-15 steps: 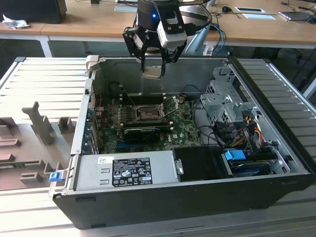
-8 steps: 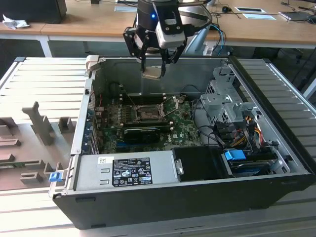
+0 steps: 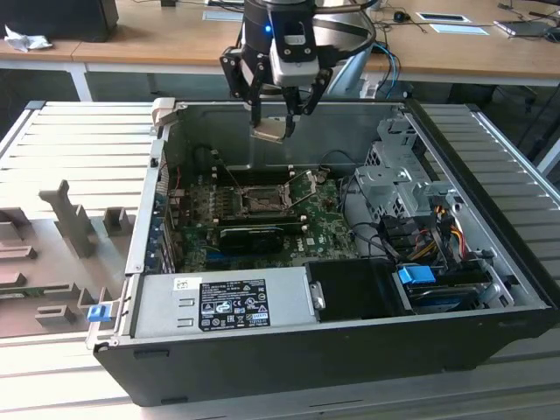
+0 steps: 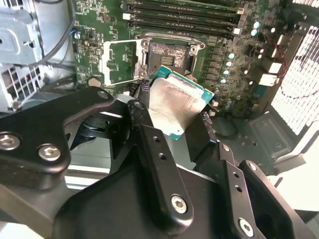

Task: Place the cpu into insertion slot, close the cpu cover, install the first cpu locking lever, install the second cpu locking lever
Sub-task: 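Place the cpu into insertion slot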

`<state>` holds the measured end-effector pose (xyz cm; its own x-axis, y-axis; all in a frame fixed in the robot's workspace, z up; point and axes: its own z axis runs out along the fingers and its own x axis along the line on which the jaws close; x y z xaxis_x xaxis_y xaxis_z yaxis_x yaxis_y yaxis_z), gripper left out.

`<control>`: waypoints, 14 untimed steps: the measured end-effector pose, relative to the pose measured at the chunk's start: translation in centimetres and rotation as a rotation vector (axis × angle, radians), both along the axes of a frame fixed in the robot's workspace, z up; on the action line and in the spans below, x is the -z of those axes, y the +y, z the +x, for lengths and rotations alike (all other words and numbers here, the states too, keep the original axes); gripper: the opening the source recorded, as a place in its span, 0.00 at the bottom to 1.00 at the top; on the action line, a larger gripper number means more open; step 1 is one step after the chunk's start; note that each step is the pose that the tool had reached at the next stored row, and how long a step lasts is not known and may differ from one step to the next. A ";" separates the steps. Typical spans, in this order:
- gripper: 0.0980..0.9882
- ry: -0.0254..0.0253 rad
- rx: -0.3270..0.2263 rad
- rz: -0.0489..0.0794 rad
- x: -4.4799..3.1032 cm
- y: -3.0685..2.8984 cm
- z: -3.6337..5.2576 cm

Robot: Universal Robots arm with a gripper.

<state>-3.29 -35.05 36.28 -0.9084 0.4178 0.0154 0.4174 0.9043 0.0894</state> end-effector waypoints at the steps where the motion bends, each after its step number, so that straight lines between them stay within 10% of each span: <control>1: 0.48 0.0000 0.015 0.000 0.00 0.00 0.00; 14: 0.48 0.0001 0.135 0.000 0.30 0.00 0.00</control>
